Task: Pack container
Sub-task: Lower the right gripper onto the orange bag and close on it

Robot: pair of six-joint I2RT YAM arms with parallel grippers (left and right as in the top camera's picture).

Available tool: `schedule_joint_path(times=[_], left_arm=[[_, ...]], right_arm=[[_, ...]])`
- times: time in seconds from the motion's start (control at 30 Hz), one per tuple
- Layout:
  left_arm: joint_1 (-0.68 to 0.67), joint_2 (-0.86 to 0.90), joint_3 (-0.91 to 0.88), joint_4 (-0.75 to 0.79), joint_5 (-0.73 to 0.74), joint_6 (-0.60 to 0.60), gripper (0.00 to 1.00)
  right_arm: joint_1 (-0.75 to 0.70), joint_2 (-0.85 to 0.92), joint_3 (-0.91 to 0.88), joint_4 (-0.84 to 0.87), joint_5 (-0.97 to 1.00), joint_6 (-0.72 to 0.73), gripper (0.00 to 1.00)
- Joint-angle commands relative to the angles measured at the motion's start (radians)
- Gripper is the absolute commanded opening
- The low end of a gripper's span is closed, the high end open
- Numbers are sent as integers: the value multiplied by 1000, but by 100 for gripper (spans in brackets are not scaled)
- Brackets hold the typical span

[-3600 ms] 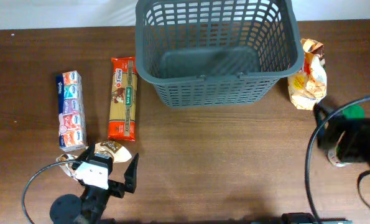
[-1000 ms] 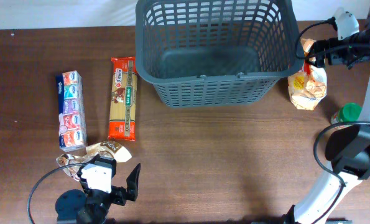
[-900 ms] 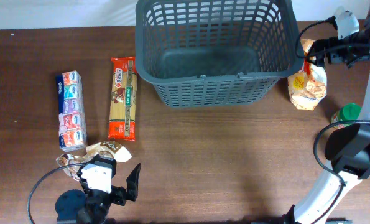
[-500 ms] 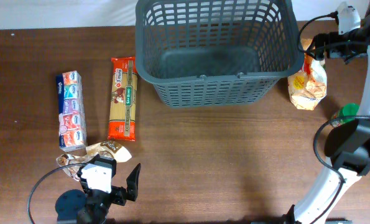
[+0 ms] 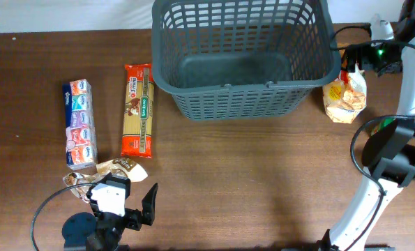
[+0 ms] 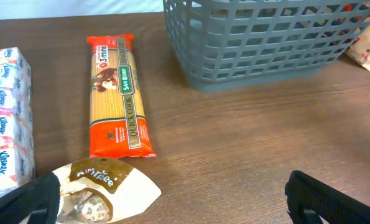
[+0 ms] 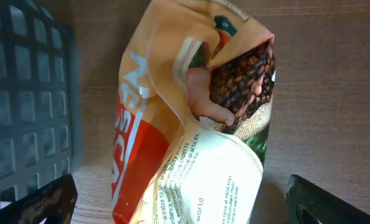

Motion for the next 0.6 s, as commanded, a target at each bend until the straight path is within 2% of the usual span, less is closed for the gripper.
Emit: schedule_joint_path(times=[0.0, 0.57], left_arm=[[4, 2, 8, 0, -6, 5, 99], [4, 2, 8, 0, -6, 5, 99]], right_arm=[[-3, 34, 2, -7, 9, -14, 99], [48, 132, 2, -37, 95, -25, 99]])
